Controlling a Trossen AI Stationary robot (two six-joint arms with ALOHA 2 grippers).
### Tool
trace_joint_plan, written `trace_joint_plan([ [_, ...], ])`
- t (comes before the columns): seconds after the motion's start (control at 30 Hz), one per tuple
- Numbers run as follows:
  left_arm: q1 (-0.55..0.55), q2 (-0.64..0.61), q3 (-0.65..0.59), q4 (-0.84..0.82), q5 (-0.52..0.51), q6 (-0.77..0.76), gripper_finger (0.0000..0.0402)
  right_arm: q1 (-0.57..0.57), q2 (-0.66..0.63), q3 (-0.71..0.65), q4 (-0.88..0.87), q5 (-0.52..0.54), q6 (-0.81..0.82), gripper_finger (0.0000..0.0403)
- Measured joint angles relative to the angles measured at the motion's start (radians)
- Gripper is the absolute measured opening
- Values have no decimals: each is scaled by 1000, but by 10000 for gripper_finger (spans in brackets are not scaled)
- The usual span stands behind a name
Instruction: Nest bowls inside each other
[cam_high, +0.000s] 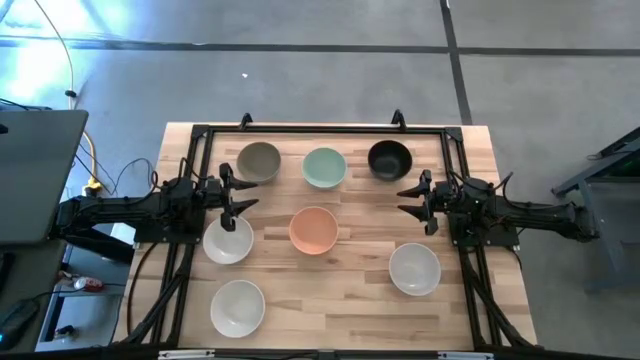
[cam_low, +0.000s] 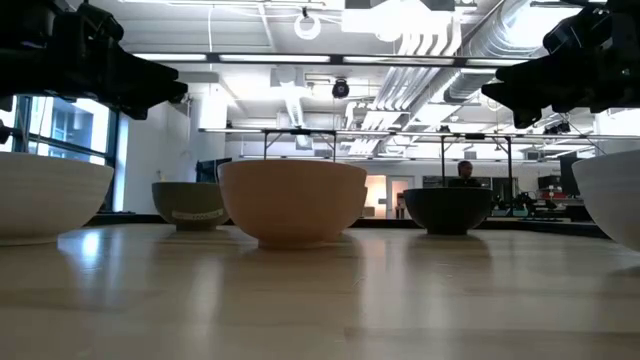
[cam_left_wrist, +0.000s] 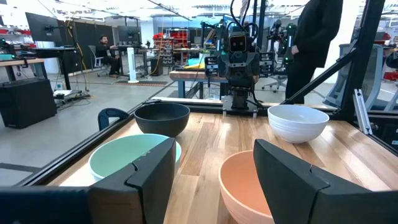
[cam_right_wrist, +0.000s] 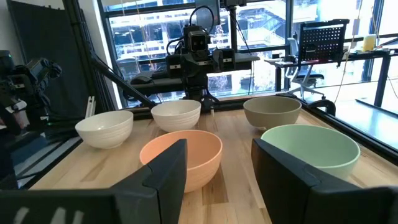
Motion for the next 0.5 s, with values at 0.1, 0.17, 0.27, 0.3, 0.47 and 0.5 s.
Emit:
trace_joint_plan([
  [0.1,0,0,0,0,0,0,207,0,0,0,0,0,0,172],
  [0.17,0,0,0,0,0,0,207,0,0,0,0,0,0,172],
  [0.27,0,0,0,3,0,0,207,0,0,0,0,0,0,172],
  [0.3,0,0,0,5,0,0,207,0,0,0,0,0,0,172],
  [0.47,0,0,0,17,0,-3,207,0,0,0,0,0,0,172],
  [0.5,0,0,0,16,0,-9,207,0,0,0,0,0,0,172],
])
